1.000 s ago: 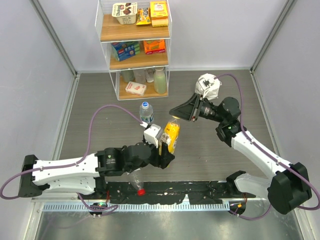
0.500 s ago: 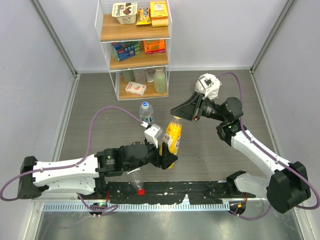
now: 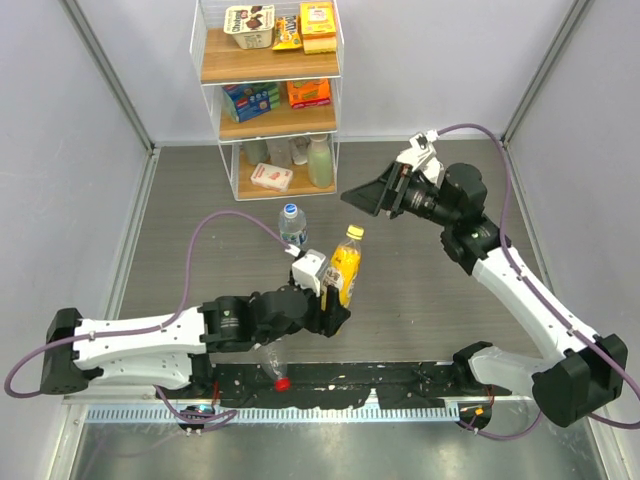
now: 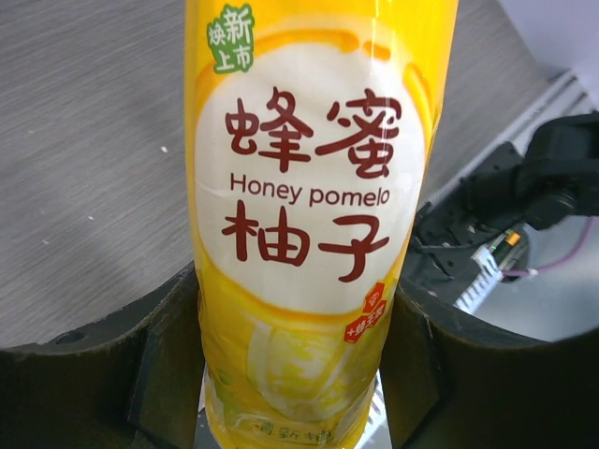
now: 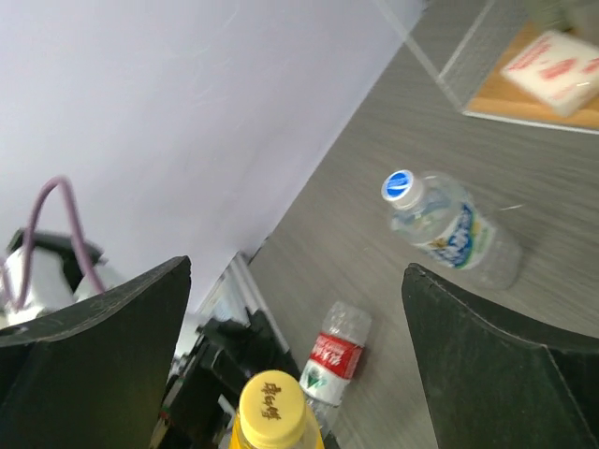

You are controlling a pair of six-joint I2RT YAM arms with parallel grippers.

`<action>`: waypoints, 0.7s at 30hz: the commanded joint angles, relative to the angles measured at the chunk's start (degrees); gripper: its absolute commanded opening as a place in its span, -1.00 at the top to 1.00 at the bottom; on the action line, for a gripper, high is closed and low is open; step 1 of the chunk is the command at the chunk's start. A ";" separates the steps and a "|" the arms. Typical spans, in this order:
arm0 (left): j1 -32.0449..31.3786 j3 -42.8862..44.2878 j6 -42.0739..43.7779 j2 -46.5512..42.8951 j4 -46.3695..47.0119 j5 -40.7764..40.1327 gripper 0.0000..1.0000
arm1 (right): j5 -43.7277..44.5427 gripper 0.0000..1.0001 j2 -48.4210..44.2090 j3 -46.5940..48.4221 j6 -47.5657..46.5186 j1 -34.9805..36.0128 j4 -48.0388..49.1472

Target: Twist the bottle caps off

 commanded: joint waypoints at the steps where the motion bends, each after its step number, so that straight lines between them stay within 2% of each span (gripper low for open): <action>1: -0.14 6.34 -0.59 4.10 -4.27 -7.06 1.00 | 14.08 -0.96 -0.83 10.69 -8.32 0.33 -22.27; 5: -0.22 11.87 -2.88 8.67 -10.15 -14.70 1.00 | 26.99 -0.97 1.01 19.14 -13.15 3.05 -34.33; 8: -0.05 16.36 -2.88 12.80 -13.59 -19.10 1.00 | 34.64 -0.98 3.55 23.80 -12.81 6.13 -38.58; 15: 1.97 25.07 -2.09 20.72 -19.13 -21.84 1.00 | 42.92 -0.97 6.99 28.82 -12.90 11.93 -43.59; 21: 3.03 26.66 -1.65 22.48 -18.96 -21.32 1.00 | 44.42 -0.88 7.61 29.27 -12.55 12.64 -45.35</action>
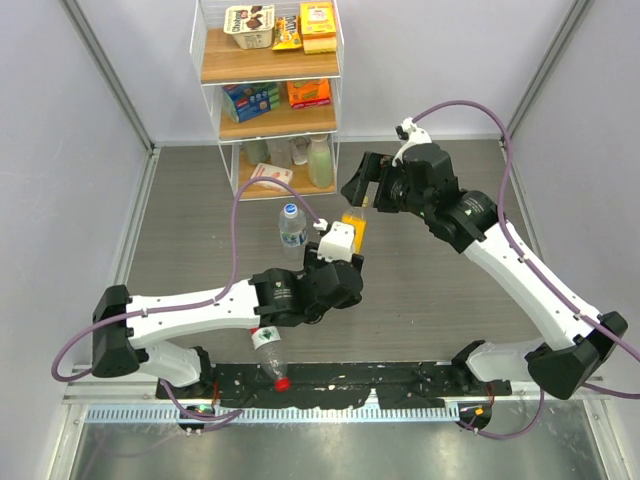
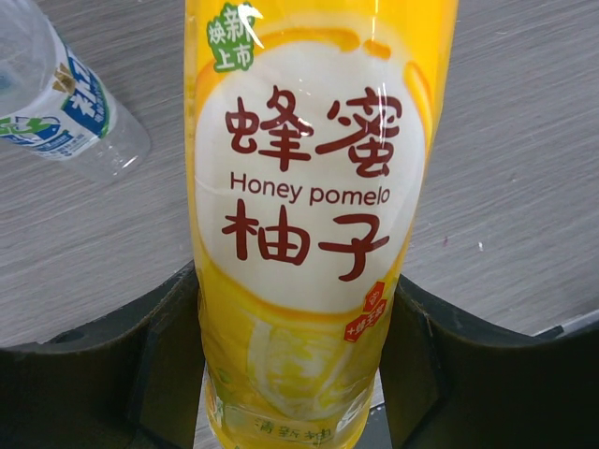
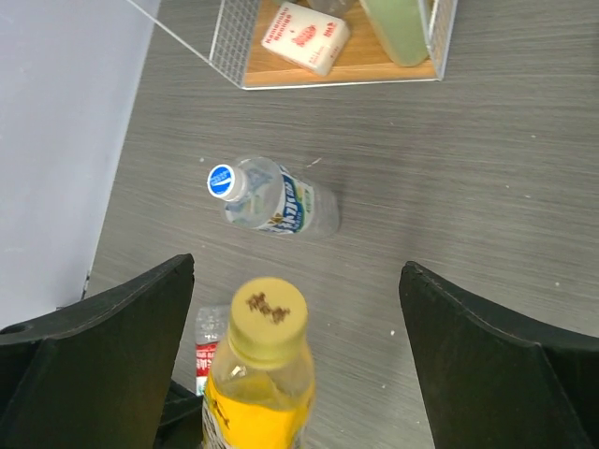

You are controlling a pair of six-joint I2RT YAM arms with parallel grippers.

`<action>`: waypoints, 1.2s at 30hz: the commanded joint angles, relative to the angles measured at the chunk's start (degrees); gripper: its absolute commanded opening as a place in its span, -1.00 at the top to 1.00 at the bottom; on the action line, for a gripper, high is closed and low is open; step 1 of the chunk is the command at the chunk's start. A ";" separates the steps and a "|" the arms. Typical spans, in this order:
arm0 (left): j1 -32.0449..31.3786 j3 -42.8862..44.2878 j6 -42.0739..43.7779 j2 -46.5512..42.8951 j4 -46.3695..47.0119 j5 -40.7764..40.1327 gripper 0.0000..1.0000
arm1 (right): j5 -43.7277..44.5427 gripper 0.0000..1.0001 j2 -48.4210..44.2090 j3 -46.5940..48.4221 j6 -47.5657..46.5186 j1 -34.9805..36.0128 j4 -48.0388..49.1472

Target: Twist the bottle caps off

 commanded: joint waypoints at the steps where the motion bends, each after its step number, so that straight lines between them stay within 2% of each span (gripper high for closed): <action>1: 0.60 2.77 0.18 0.17 -0.84 -2.59 1.00 | 3.96 -0.87 -0.79 2.62 -0.24 0.40 -1.38; 3: 0.69 2.86 0.45 0.25 -0.84 -2.41 1.00 | 2.74 -0.69 -1.14 1.92 -0.06 0.40 -0.77; 4: 0.69 2.77 0.45 0.17 -0.84 -2.49 1.00 | 1.34 -0.48 -1.49 1.48 -0.15 0.40 -0.24; 8: 0.78 2.15 1.24 0.17 0.04 -1.53 1.00 | -1.57 -0.43 -0.79 -0.01 0.55 0.31 1.17; 12: 0.87 1.98 1.42 0.26 0.21 -1.18 1.00 | -4.48 -0.24 -0.70 -1.59 1.43 0.40 3.10; 13: 0.87 1.89 1.42 0.17 0.21 -1.18 1.00 | -4.91 -0.10 -0.61 -1.68 1.61 0.40 3.19; 16: 0.86 1.63 1.24 -0.18 0.13 -1.44 1.00 | -5.97 0.08 -0.52 -1.77 1.87 0.40 3.63; 19: 0.78 1.62 1.24 -0.27 0.21 -1.27 1.00 | -6.06 0.45 -1.13 -2.30 2.14 0.40 4.16; 24: 0.86 1.62 1.24 -0.10 0.04 -0.91 1.00 | -5.88 0.81 -2.54 -3.26 2.23 0.40 5.39; 25: 0.87 1.62 1.24 -0.01 0.13 -0.74 1.00 | -5.88 0.97 -2.80 -3.35 2.05 0.40 5.65; 33: 0.87 -1.62 1.33 -2.20 2.49 0.67 1.00 | -12.03 0.97 -6.15 -8.37 -2.34 -0.04 12.60; 36: 0.78 -3.29 1.50 -3.69 4.60 2.51 1.00 | -19.91 0.97 -5.53 -10.03 -1.91 -2.76 15.40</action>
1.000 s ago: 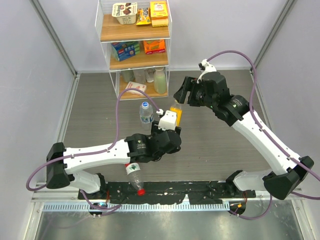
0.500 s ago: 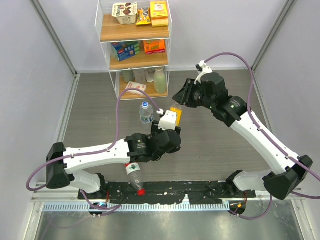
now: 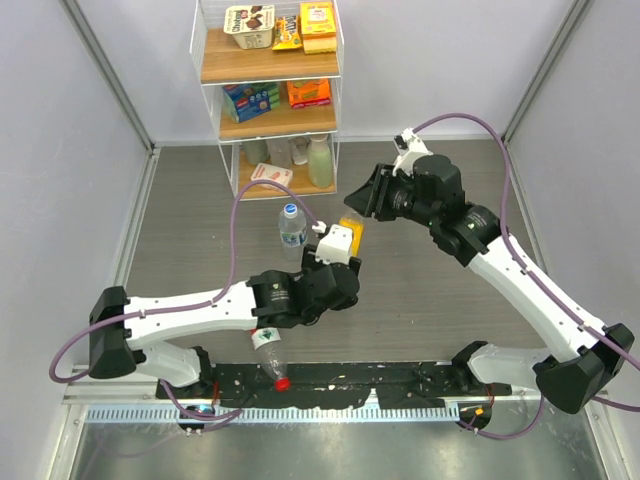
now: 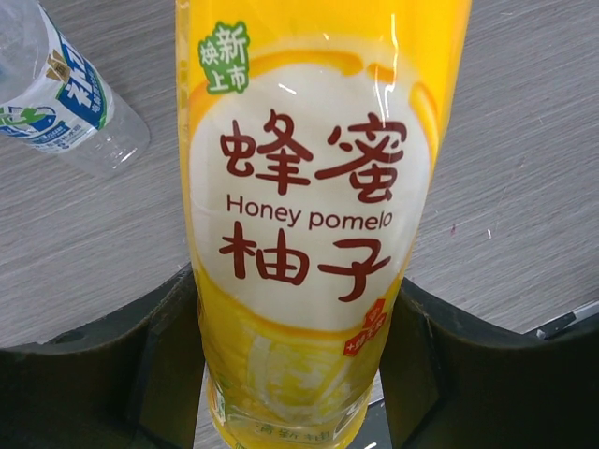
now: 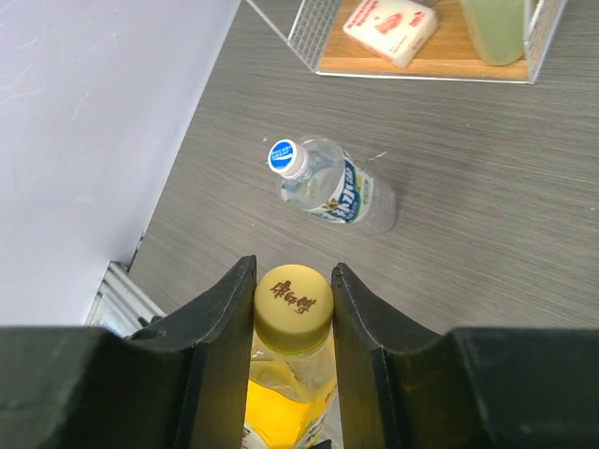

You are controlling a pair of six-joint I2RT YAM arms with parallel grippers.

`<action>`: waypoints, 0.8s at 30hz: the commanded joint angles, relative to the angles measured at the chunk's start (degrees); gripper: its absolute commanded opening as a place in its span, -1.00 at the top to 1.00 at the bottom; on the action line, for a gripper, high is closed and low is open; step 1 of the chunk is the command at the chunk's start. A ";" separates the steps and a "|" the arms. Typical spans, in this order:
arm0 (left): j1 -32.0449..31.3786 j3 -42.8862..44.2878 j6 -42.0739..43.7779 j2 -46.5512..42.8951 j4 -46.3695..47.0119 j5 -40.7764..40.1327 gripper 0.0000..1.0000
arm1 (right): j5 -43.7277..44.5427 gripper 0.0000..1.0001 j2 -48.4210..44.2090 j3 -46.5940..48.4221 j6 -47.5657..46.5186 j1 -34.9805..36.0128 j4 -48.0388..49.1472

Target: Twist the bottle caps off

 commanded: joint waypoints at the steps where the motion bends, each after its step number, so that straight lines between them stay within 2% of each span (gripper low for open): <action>1: 0.06 -2.64 0.45 -3.94 5.28 2.23 1.00 | -14.22 0.97 -0.88 -2.73 -1.21 -3.98 9.02; 6: 0.06 -6.15 0.54 -7.28 8.36 5.30 1.00 | -27.69 0.97 -1.49 -7.92 2.65 -10.41 18.17; 9: 0.06 -9.22 1.16 -10.43 11.69 8.03 1.00 | -36.82 0.97 -1.93 -12.04 7.14 -13.92 28.42; 15: 0.14 -13.89 4.76 -15.27 18.20 16.63 1.00 | -44.57 0.96 -2.55 -17.68 12.15 -14.46 42.60; 19: 0.14 -15.74 6.26 -17.12 22.07 24.10 1.00 | -49.06 0.97 -2.28 -22.25 20.57 -14.64 58.32; 24: 0.06 -18.19 5.55 -19.67 24.71 26.66 1.00 | -51.61 0.97 -0.44 -27.08 35.06 -14.72 83.25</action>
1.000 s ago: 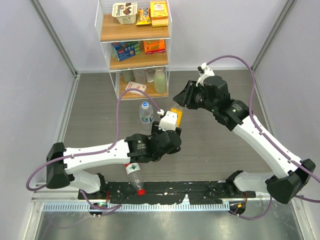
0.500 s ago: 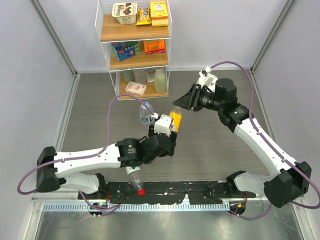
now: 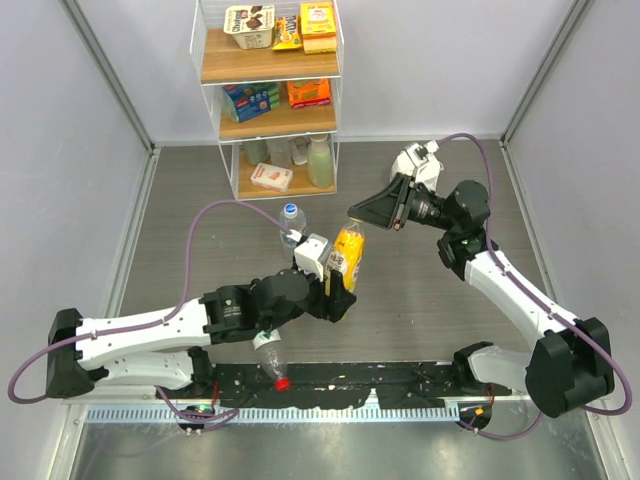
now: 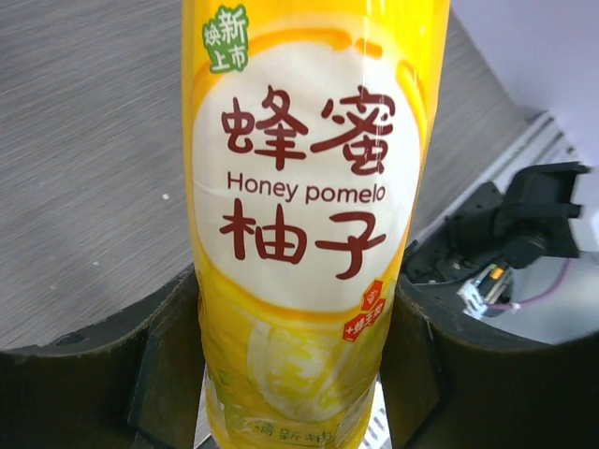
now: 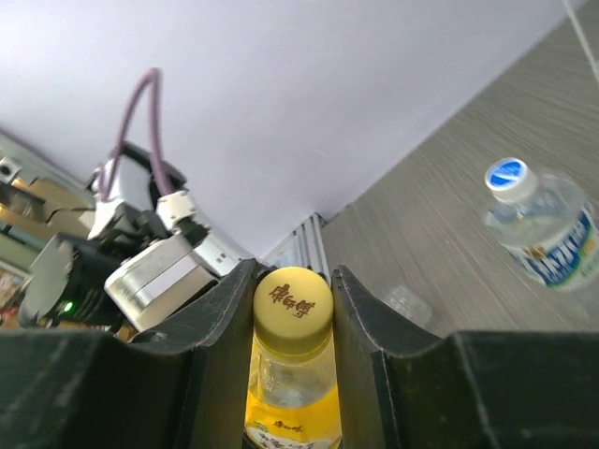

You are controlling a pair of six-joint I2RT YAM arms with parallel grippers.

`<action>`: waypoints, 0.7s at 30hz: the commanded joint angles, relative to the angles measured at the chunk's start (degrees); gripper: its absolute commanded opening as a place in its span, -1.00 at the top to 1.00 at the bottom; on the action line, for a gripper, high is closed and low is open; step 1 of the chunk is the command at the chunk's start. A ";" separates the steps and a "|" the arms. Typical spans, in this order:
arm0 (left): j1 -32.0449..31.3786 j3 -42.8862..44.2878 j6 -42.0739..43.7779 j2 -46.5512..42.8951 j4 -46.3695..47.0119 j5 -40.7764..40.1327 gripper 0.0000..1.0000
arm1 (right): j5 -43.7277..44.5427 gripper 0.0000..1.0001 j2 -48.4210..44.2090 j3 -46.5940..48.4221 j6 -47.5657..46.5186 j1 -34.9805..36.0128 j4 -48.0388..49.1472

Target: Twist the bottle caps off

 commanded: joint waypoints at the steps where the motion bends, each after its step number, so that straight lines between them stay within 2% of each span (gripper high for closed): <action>1: -0.69 -2.64 2.39 -3.08 8.08 8.09 1.00 | -4.40 0.97 0.81 -2.34 15.89 0.16 29.73; 4: -0.77 -3.79 2.03 -4.76 9.40 8.44 1.00 | -4.40 0.97 3.09 -3.31 24.14 0.16 42.10; 8: -0.77 -4.05 1.94 -4.94 8.70 7.74 1.00 | -4.49 0.97 5.29 -3.05 27.69 0.16 46.89; 11: -0.77 -3.79 1.68 -4.67 7.82 7.39 1.00 | -4.23 0.97 5.12 -2.79 25.59 0.16 44.18; 13: -0.69 -3.87 1.68 -4.50 7.82 7.12 1.00 | -4.40 0.96 4.24 -2.00 20.61 0.25 39.00; 14: -0.69 -3.79 1.77 -4.15 7.82 6.69 1.00 | -4.32 0.95 3.19 -1.73 18.66 0.16 33.33; 15: -0.69 -3.70 1.77 -3.88 7.56 6.16 1.00 | -3.62 0.85 2.57 -1.30 14.29 0.16 30.66; 17: -0.69 -3.00 1.68 -3.09 6.51 5.54 1.00 | -1.87 0.40 0.55 -0.51 7.70 0.07 17.69; 18: -0.77 -2.65 1.68 -2.74 6.33 5.63 1.00 | -1.25 0.11 -0.85 -0.15 5.39 0.16 14.58; 19: -0.77 -2.38 1.77 -2.39 6.15 5.80 1.00 | 0.07 -0.06 -1.90 0.46 1.62 0.16 9.76; 20: -0.77 -2.29 1.86 -1.95 6.15 5.72 1.00 | 0.86 -0.36 -2.44 0.73 -0.16 0.16 7.28; 21: -0.77 -2.29 2.03 -1.69 6.15 5.72 1.00 | 1.65 -0.49 -3.14 1.42 -2.61 0.16 4.38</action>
